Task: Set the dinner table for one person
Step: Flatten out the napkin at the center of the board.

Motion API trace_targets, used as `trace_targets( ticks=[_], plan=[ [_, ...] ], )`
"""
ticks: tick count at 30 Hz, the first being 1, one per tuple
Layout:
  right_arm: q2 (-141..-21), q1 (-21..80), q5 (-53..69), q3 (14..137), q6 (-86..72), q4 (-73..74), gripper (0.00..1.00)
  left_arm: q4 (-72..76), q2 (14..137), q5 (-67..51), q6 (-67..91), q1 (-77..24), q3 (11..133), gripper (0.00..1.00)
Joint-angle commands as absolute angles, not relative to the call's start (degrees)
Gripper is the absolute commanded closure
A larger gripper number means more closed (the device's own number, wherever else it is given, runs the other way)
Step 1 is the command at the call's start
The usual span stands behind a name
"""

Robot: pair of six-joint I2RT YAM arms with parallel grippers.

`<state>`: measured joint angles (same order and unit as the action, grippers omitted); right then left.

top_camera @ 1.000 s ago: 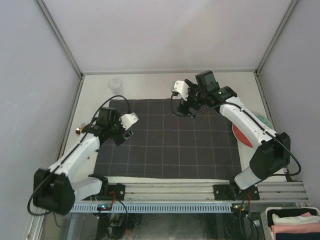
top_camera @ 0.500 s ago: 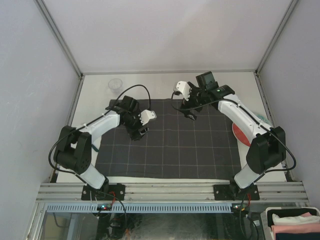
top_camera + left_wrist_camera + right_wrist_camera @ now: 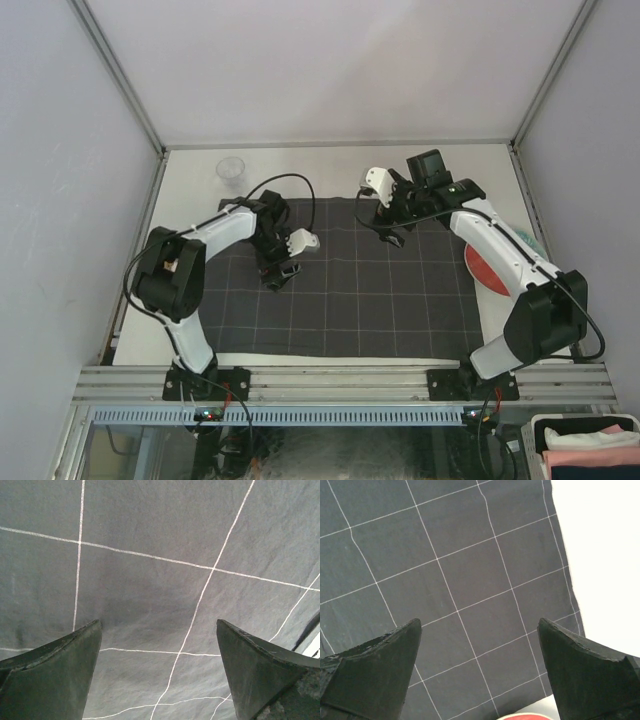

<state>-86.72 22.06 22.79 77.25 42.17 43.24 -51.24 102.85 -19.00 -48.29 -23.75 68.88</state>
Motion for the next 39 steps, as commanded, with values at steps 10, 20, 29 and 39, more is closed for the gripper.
trace_targets(
  ticks=[10,20,29,39],
  plan=[
    [-79.1,20.8,24.3,73.3,44.0,42.3,0.00,-58.5,113.8,-17.2,-50.2,-24.1,79.2,0.00],
    [-79.1,19.2,24.9,72.9,45.4,42.8,0.00,-57.6,115.0,-16.0,-48.2,-23.8,79.3,0.00],
    [-80.2,18.5,24.2,70.9,45.8,41.6,0.00,-56.6,114.5,-16.2,-45.3,-21.5,79.9,0.00],
    [-103.5,14.8,24.2,80.4,39.9,47.4,0.00,-54.9,113.0,-16.6,-42.9,-20.7,78.3,0.00]
  ],
)
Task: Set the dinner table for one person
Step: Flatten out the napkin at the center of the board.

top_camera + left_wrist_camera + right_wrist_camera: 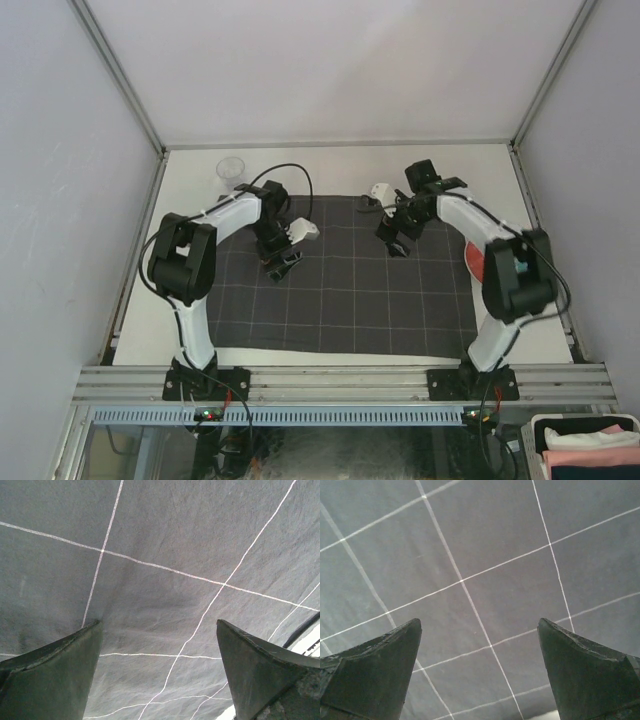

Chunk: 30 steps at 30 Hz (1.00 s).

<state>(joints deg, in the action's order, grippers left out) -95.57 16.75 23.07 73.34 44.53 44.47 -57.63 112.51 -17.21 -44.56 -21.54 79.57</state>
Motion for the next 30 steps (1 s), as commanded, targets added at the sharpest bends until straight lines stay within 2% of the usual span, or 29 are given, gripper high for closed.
trace_targets(
  ticks=[1,5,13,30],
  plan=[
    [-106.3,14.4,24.6,82.8,37.9,48.7,0.00,-54.5,112.6,-16.6,-42.8,-20.7,77.9,0.00],
    [-114.7,14.0,25.5,91.0,32.9,52.2,0.00,-53.9,111.7,-16.6,-42.3,-20.7,76.8,0.00],
    [-120.9,12.9,23.7,94.5,32.3,51.8,0.00,-52.9,109.9,-16.8,-41.9,-20.7,75.1,0.00],
    [-126.9,11.1,21.5,100.6,31.9,51.7,0.01,-51.0,109.9,-18.6,-38.8,-20.8,74.8,0.00]
  ],
)
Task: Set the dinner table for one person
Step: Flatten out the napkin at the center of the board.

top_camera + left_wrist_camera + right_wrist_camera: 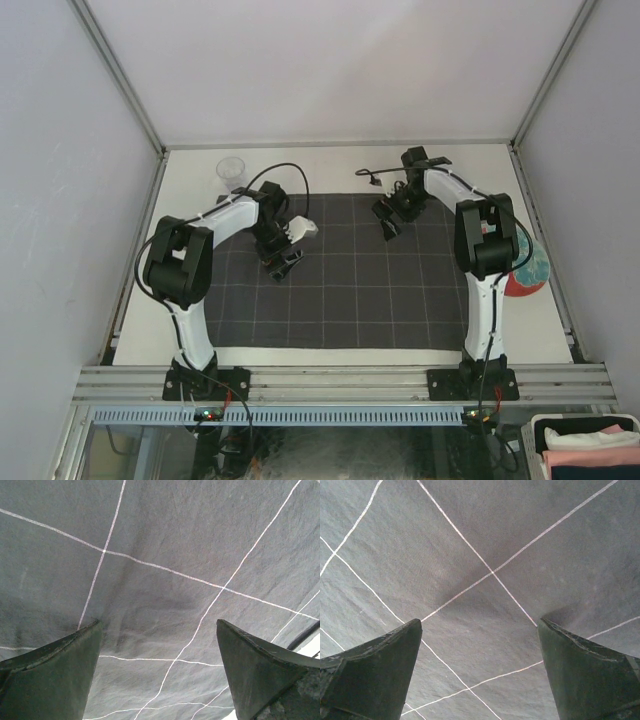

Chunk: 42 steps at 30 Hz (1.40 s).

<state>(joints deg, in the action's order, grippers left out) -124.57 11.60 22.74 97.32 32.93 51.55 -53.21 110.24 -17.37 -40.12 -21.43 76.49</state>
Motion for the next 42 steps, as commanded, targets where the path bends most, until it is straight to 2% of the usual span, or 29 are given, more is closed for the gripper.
trace_targets(
  ticks=[1,6,9,21,42],
  plan=[
    [-127.5,11.1,21.5,101.4,31.9,52.1,0.03,-51.0,110.0,-18.6,-38.7,-20.8,74.9,0.00],
    [-128.2,11.1,21.7,102.8,32.4,53.0,0.05,-50.8,110.6,-17.6,-38.8,-20.8,75.3,0.00],
    [-127.1,11.1,21.9,101.1,32.7,52.8,0.01,-51.5,111.9,-17.1,-39.0,-20.8,76.8,0.00],
    [-121.8,11.0,20.7,92.8,34.4,50.1,0.00,-55.6,116.3,-16.3,-40.9,-20.8,83.2,0.00],
    [-124.7,10.7,21.2,97.7,34.8,51.2,0.00,-53.8,115.2,-18.7,-38.2,-21.5,79.9,0.00]
  ],
)
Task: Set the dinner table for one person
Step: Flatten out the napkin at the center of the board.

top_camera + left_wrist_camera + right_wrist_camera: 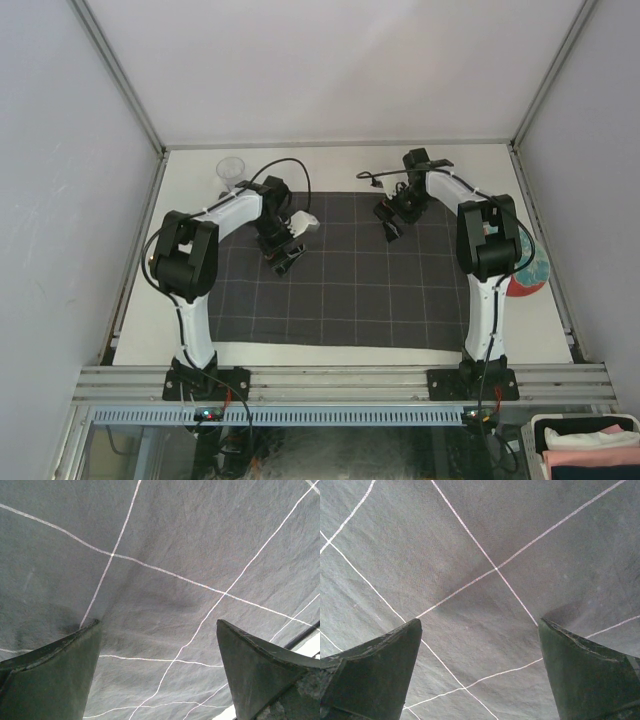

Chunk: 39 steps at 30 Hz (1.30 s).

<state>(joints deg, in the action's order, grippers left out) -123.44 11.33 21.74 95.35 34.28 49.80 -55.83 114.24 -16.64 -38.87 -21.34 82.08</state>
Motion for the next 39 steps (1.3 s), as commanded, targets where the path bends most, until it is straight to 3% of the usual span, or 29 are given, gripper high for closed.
trace_targets(
  ticks=[1,39],
  plan=[
    [-125.0,10.7,21.2,98.0,34.9,51.4,0.00,-53.7,115.3,-18.7,-38.1,-21.6,79.8,0.00],
    [-127.1,11.0,22.6,103.4,36.0,54.4,0.00,-54.6,114.6,-17.5,-36.3,-22.5,79.8,0.00]
  ],
)
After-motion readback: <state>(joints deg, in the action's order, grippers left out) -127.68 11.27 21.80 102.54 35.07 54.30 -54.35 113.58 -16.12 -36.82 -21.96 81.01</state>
